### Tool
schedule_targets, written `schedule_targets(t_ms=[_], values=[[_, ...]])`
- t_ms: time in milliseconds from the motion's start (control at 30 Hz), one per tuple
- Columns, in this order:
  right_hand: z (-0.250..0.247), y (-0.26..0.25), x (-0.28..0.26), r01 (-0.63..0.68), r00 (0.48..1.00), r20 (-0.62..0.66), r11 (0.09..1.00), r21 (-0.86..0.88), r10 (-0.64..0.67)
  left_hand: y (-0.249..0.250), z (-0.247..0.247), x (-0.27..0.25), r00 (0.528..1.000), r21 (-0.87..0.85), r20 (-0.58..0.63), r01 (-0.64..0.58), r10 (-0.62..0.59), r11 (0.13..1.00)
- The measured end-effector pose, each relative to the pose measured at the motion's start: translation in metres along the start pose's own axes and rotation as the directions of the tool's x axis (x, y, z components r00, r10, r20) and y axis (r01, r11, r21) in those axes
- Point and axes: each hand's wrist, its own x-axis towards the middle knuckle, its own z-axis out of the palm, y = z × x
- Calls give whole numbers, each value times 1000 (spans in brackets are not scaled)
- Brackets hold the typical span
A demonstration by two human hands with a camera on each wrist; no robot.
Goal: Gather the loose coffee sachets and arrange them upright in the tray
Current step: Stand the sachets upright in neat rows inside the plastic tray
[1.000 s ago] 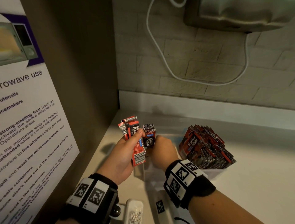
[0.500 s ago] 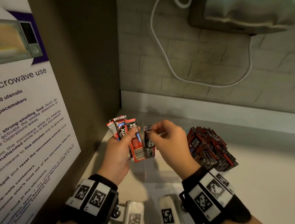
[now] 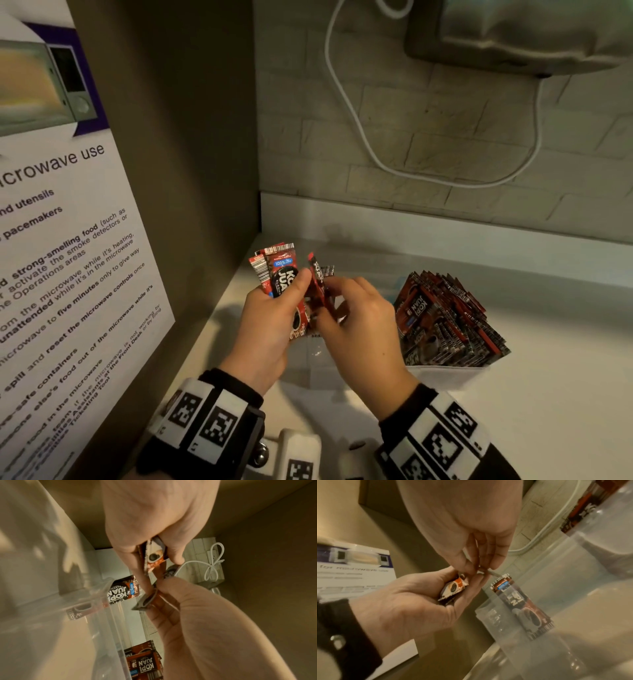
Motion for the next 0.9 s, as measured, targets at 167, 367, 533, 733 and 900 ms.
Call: schedule_targets(t_ms=[167,367,533,733,900], values=[[-14,5,1,-437,897,204,718,542,392,0,-6,2,1000,89,-2,-14,14,996],[-14,6,1,-523,848,294,605,600,441,3,-6,1,999,112,48,1,-6,994],[-14,18,9,-537,832,187,673,508,522,0,-14,5,997,74,-60,49,-45,996],[8,39,15,-629,771,264,758,172,580,0,-13,-1,984,-12,-23,174,-175,985],[26,50,32,-663,728,294,745,70,620,0,-6,-4,971,8,50,234,-234,972]])
